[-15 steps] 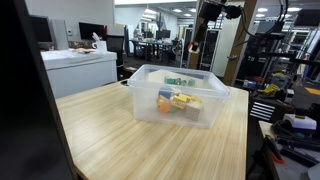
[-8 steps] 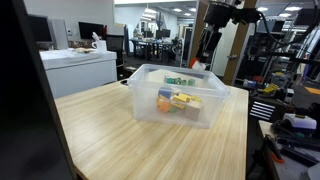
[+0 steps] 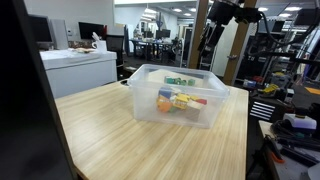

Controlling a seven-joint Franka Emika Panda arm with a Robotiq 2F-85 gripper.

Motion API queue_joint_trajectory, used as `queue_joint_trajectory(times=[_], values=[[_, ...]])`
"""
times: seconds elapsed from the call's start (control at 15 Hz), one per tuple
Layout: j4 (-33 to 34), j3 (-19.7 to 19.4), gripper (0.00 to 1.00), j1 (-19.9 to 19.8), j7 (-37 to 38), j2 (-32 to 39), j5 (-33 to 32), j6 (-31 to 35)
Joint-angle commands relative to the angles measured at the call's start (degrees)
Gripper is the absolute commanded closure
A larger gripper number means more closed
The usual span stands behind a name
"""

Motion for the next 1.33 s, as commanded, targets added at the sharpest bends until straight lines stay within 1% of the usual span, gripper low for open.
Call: queue_joint_trajectory(times=[0.0, 0.07, 0.13, 0.2, 0.27, 0.33, 0.53, 0.67, 0.73, 0.93, 1.07, 1.27], values=[[2.7, -3.6, 0.00, -2.6, 1.6, 0.4, 0.8, 6.7], [4.5, -5.8, 0.00, -3.9, 1.6, 1.6, 0.9, 8.2], [5.3, -7.0, 0.00, -4.8, 2.1, 2.4, 0.8, 9.8], [6.8, -9.5, 0.00, -6.8, 2.4, 3.9, 0.7, 12.0], [6.9, -10.6, 0.00, -8.8, 4.6, 5.6, 0.2, 15.0], [7.2, -11.4, 0.00, -9.7, 5.6, 6.5, 0.3, 16.6], [7.2, -12.0, 0.00, -12.7, 10.9, 10.1, 0.0, 20.9], [7.2, -12.3, 0.00, -14.1, 13.4, 13.9, 0.4, 20.9], [7.2, -12.7, 0.00, -13.9, 13.6, 15.3, 1.5, 20.3], [8.2, -15.2, 0.00, -10.9, 9.9, 19.7, 9.4, 17.4], [9.9, -15.4, 0.00, -9.7, 8.3, 23.4, 14.5, 17.0], [15.0, -14.6, 0.00, -9.3, 7.4, 30.9, 19.0, 15.8]])
